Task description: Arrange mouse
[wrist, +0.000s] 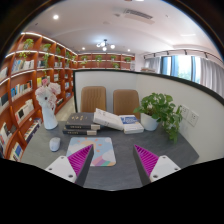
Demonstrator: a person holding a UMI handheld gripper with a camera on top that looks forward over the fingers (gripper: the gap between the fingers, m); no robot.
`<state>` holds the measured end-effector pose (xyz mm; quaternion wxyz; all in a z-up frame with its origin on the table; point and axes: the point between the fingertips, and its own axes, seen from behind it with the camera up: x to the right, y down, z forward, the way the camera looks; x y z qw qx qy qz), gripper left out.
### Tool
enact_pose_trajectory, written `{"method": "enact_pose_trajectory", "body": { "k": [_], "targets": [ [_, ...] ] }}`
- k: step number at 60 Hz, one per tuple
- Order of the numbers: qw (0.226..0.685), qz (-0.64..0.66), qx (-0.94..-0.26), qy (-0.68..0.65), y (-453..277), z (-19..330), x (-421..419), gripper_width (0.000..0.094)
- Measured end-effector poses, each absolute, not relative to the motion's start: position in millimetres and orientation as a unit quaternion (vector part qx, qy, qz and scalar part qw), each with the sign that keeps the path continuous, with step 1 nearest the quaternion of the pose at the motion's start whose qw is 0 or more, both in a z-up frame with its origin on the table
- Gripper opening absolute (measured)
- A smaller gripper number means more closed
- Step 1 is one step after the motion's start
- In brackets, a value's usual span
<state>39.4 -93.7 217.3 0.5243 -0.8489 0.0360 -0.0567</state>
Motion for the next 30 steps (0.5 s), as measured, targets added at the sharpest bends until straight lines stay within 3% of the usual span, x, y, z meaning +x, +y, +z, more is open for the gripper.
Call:
{"method": "enact_pose_trajectory", "body": {
  "k": [6, 7, 8, 20, 30],
  "targets": [
    [0.504, -0.047, -0.862, 0.019, -103.9, 178.0, 14.7, 0.0782],
    [0.499, -0.045, -0.865, 0.015, -107.0, 185.5, 19.4, 0.0781],
    [0.497, -0.039, -0.867, 0.014, -105.3, 162.4, 2.3, 0.0782],
    [0.43, -0.001, -0.903, -0.01, -117.8, 71.7, -89.9, 0.0783],
    [0.394, 0.046, -0.917, -0.044, -98.0, 29.6, -182.4, 0.0798]
  ]
}}
